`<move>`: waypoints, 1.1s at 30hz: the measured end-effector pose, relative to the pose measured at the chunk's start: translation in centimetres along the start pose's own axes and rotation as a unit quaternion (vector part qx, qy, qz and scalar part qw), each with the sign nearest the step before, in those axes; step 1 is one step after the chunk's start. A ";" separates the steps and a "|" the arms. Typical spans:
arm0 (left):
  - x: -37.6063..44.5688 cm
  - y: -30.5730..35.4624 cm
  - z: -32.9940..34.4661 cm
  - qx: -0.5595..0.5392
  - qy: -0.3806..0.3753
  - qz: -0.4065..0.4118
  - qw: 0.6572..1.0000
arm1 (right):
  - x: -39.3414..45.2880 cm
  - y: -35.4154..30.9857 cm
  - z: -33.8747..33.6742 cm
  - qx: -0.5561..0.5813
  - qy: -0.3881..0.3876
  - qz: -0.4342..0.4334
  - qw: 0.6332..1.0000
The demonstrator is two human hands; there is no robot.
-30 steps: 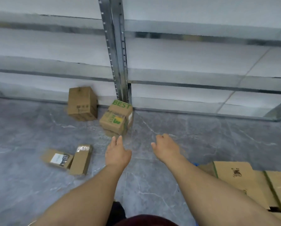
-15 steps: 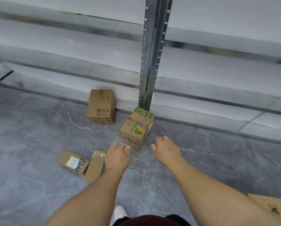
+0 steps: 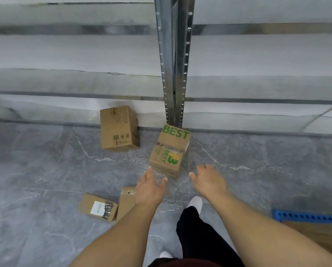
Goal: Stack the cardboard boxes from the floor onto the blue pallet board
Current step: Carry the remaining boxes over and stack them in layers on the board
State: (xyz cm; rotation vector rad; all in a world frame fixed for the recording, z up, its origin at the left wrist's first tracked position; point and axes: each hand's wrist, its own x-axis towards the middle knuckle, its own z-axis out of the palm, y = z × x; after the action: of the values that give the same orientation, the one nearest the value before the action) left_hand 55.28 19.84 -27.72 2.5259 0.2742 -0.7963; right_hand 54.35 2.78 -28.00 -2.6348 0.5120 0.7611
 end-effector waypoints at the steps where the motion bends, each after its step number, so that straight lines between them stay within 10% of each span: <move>1: 1.3 0.4 -0.2 0.003 -0.009 -0.002 1.000 | 1.2 -0.2 -0.4 0.007 -0.005 0.007 1.000; 33: 43.2 -5.4 13.0 0.044 -0.102 -0.087 0.990 | 31.6 -3.0 20.0 0.201 -0.115 0.118 0.966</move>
State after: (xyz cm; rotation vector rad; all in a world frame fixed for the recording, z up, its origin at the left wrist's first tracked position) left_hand 82.25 20.08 -64.28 2.4997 0.4034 -1.1497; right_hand 71.91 6.24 -60.95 -2.1048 0.8263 0.9107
